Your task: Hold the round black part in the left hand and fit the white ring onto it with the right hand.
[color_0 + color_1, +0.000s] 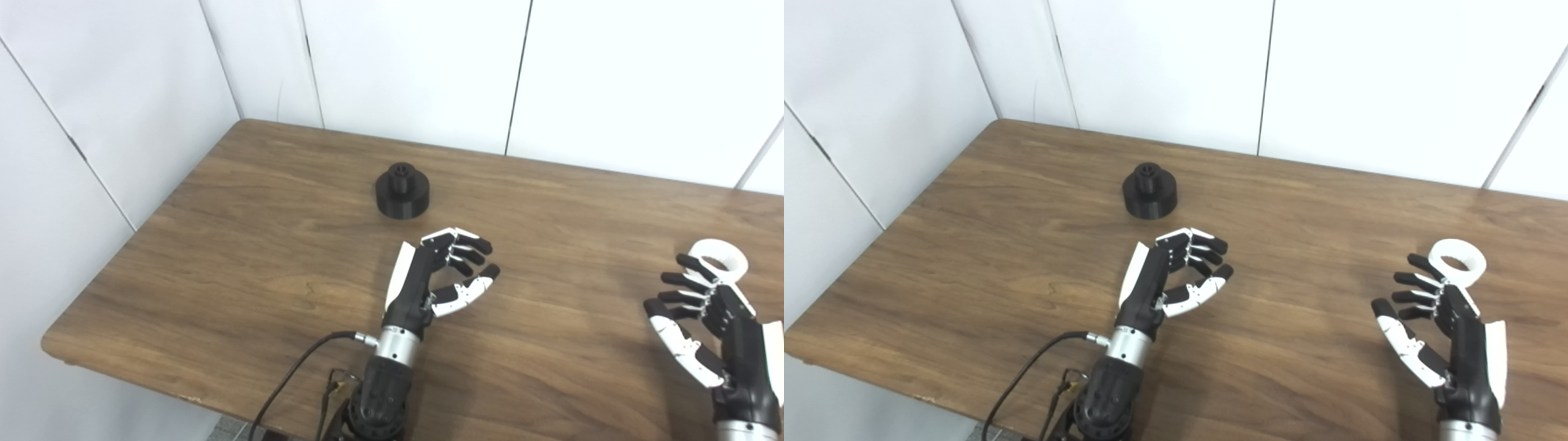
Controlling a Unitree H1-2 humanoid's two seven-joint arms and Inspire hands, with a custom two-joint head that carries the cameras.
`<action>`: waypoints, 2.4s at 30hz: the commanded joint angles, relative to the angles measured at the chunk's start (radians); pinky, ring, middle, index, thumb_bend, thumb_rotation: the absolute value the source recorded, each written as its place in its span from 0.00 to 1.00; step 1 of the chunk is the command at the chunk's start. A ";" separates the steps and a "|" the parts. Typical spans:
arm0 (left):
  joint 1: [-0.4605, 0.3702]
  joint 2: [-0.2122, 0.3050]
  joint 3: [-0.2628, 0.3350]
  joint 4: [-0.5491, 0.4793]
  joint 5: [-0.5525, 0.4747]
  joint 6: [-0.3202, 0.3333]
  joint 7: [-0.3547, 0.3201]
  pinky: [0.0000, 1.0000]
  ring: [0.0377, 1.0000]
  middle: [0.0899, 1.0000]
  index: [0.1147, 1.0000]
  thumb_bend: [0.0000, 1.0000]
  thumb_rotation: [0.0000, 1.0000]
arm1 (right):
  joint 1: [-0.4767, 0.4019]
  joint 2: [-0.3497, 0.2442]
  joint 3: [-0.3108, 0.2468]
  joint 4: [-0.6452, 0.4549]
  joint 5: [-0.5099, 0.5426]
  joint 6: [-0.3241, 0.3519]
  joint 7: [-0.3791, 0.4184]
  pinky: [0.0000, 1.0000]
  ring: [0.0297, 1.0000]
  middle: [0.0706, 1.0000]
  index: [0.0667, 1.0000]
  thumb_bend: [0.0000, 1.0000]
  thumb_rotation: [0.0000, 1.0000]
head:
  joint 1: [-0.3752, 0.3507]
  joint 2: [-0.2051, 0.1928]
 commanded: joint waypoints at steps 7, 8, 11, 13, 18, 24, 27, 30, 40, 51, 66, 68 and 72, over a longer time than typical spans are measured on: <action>-0.052 0.049 0.029 -0.155 0.064 0.142 -0.026 0.68 0.76 0.78 0.70 0.62 0.29 | -0.016 -0.009 -0.003 -0.003 0.001 -0.026 0.000 0.49 0.58 0.65 0.76 0.59 0.42 | 0.002 -0.002; -0.056 0.059 0.034 -0.164 0.067 0.156 -0.029 0.67 0.76 0.78 0.72 0.63 0.30 | -0.017 -0.010 -0.003 -0.003 -0.002 -0.023 0.000 0.49 0.58 0.65 0.76 0.59 0.42 | 0.002 -0.002; -0.069 0.089 0.047 -0.186 0.081 0.192 -0.038 0.61 0.74 0.79 0.74 0.65 0.32 | -0.019 -0.012 -0.003 -0.006 -0.004 -0.018 0.001 0.49 0.58 0.65 0.76 0.59 0.43 | 0.000 -0.004; -0.075 0.106 0.053 -0.199 0.090 0.214 -0.045 0.61 0.75 0.81 0.76 0.65 0.32 | -0.019 -0.012 -0.003 -0.007 -0.004 -0.018 0.001 0.49 0.58 0.65 0.76 0.59 0.41 | 0.000 -0.005; -0.105 0.167 0.069 -0.225 0.118 0.264 -0.070 0.63 0.79 0.84 0.81 0.67 0.31 | -0.020 -0.015 -0.005 -0.009 -0.008 -0.013 0.000 0.48 0.57 0.64 0.75 0.59 0.41 | 0.000 -0.008; -0.145 0.217 0.097 -0.232 0.134 0.309 -0.085 0.70 0.81 0.85 0.82 0.68 0.30 | -0.024 -0.017 -0.008 -0.006 -0.003 -0.006 0.003 0.48 0.57 0.64 0.76 0.59 0.41 | 0.004 -0.012; -0.166 0.236 0.111 -0.229 0.119 0.332 -0.101 0.74 0.84 0.86 0.83 0.68 0.29 | -0.025 -0.018 -0.008 -0.002 -0.004 -0.009 0.002 0.48 0.57 0.64 0.75 0.59 0.41 | -0.001 -0.011; -0.189 0.259 0.119 -0.221 0.119 0.343 -0.109 0.75 0.85 0.87 0.84 0.70 0.33 | -0.024 -0.018 -0.007 -0.003 -0.005 -0.010 0.002 0.49 0.57 0.64 0.75 0.59 0.42 | -0.001 -0.011; -0.286 0.365 0.119 -0.183 0.199 0.412 -0.141 0.74 0.87 0.88 0.86 0.75 0.32 | -0.020 -0.026 -0.011 -0.013 -0.008 -0.008 0.003 0.48 0.57 0.65 0.75 0.58 0.40 | 0.000 -0.013; -0.341 0.462 0.083 -0.029 0.257 0.406 -0.162 0.71 0.86 0.88 0.85 0.79 0.37 | -0.026 -0.028 -0.010 0.003 -0.011 -0.016 0.001 0.49 0.57 0.63 0.75 0.58 0.41 | -0.008 -0.016; -0.410 0.519 0.001 0.165 0.333 0.375 -0.146 0.77 0.93 0.92 0.85 0.90 0.45 | -0.017 -0.021 -0.008 -0.002 0.000 -0.028 0.000 0.46 0.55 0.62 0.74 0.58 0.38 | -0.016 -0.018; -0.417 0.522 -0.008 0.183 0.341 0.380 -0.148 0.82 0.97 0.93 0.86 0.91 0.46 | -0.016 -0.020 -0.008 0.000 0.004 -0.032 -0.001 0.46 0.55 0.62 0.74 0.58 0.37 | -0.019 -0.021; -0.427 0.526 -0.020 0.219 0.355 0.389 -0.151 0.88 1.00 0.96 0.86 0.93 0.47 | -0.015 -0.017 -0.008 -0.002 0.003 -0.031 -0.002 0.46 0.54 0.62 0.74 0.58 0.37 | -0.021 -0.021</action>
